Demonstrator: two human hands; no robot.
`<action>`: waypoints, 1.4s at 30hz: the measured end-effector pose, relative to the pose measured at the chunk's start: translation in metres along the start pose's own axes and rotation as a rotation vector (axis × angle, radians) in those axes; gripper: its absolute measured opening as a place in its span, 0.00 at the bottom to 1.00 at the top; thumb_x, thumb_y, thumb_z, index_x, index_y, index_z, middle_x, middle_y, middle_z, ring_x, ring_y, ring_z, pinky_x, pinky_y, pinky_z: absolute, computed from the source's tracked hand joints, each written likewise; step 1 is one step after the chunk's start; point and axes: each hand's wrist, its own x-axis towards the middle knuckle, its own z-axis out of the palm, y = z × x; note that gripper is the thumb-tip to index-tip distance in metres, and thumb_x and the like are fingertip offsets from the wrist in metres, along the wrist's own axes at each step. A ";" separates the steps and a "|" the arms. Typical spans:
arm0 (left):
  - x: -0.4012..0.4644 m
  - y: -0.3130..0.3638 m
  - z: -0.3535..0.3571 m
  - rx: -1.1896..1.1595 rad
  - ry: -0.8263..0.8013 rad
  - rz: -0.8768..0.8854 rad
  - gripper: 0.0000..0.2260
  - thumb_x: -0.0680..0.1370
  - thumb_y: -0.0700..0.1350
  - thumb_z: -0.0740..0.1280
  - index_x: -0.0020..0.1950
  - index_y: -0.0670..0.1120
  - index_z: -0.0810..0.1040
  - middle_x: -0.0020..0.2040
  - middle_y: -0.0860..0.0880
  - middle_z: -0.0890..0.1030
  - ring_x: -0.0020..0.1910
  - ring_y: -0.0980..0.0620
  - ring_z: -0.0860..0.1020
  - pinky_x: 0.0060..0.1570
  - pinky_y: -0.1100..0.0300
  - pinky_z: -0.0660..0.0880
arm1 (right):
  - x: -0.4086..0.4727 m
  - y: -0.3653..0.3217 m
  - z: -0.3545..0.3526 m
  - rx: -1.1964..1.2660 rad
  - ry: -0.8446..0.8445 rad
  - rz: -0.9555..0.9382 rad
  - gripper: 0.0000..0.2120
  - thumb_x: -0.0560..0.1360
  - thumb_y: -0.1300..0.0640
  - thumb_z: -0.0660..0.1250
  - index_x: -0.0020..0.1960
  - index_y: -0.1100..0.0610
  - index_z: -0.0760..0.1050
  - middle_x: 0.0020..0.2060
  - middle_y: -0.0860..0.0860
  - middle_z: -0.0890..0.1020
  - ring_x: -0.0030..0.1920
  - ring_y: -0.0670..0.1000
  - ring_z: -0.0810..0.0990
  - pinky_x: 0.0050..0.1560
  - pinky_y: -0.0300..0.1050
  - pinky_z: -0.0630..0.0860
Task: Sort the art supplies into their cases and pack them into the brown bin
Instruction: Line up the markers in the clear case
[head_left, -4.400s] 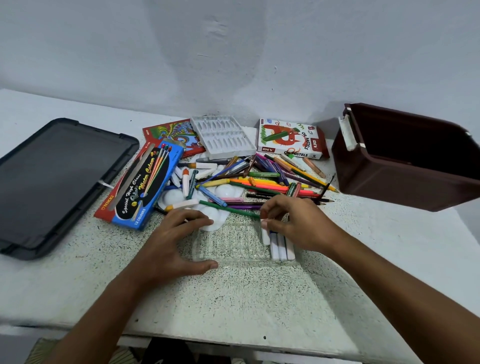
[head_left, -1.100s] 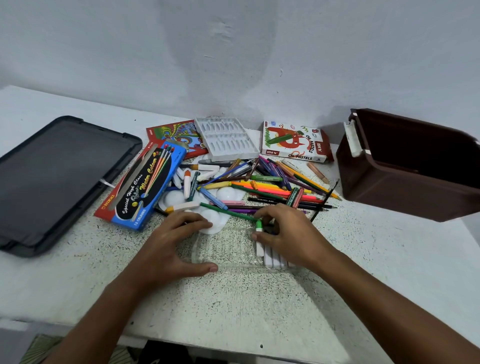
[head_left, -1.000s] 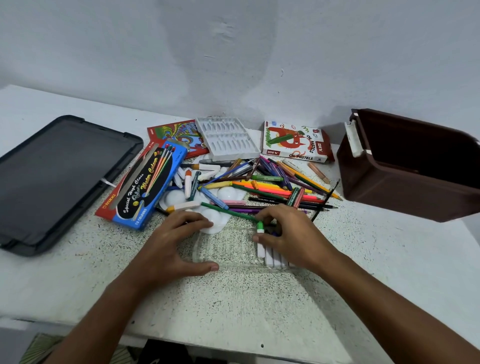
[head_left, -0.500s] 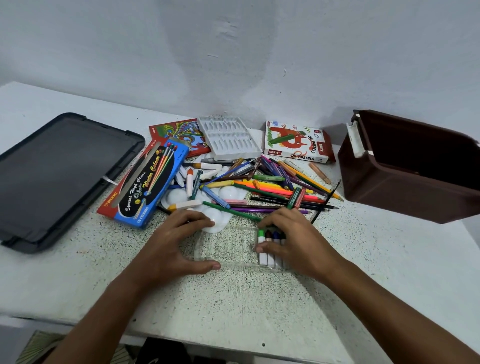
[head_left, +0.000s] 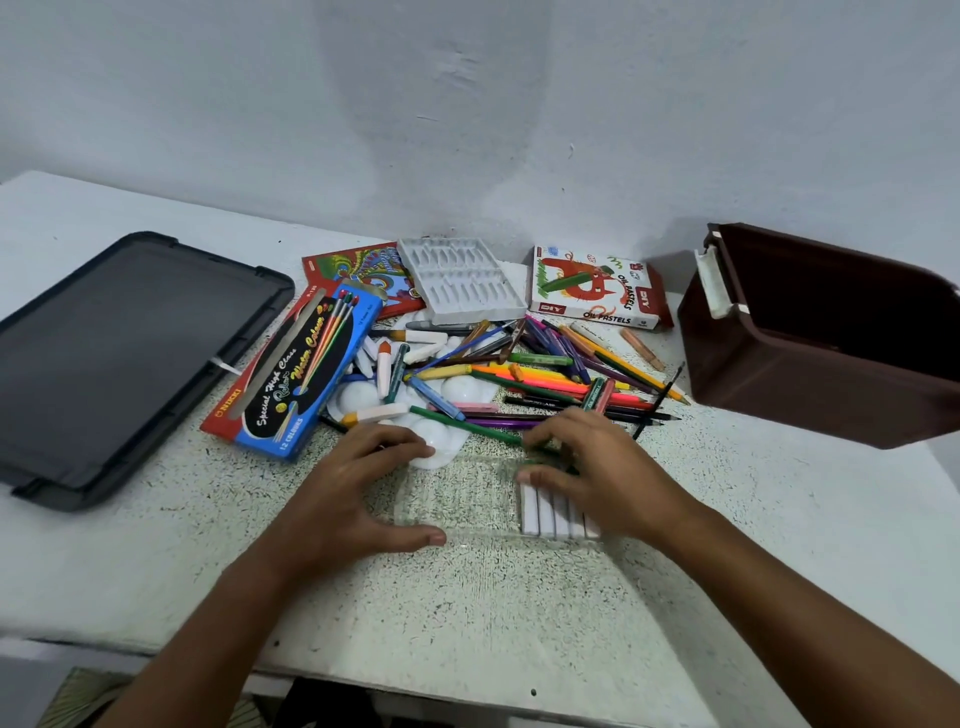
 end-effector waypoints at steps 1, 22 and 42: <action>0.000 0.000 0.000 -0.004 -0.001 0.001 0.33 0.62 0.67 0.74 0.61 0.49 0.79 0.59 0.55 0.76 0.64 0.60 0.70 0.62 0.72 0.64 | 0.006 0.000 -0.003 0.019 0.030 0.007 0.18 0.73 0.41 0.66 0.58 0.49 0.76 0.53 0.42 0.74 0.53 0.42 0.71 0.54 0.40 0.71; -0.002 0.000 -0.004 -0.149 0.129 -0.127 0.17 0.70 0.55 0.71 0.53 0.48 0.83 0.53 0.57 0.80 0.55 0.61 0.77 0.54 0.71 0.73 | 0.162 -0.030 -0.011 -0.203 0.038 -0.195 0.11 0.77 0.57 0.66 0.59 0.55 0.80 0.53 0.55 0.81 0.52 0.52 0.78 0.49 0.39 0.67; -0.001 -0.002 -0.003 -0.156 0.150 -0.101 0.16 0.69 0.53 0.72 0.51 0.45 0.84 0.51 0.53 0.81 0.53 0.59 0.79 0.54 0.68 0.74 | 0.127 -0.037 -0.023 0.077 0.096 -0.194 0.06 0.78 0.54 0.66 0.51 0.55 0.71 0.40 0.48 0.79 0.39 0.46 0.75 0.38 0.39 0.69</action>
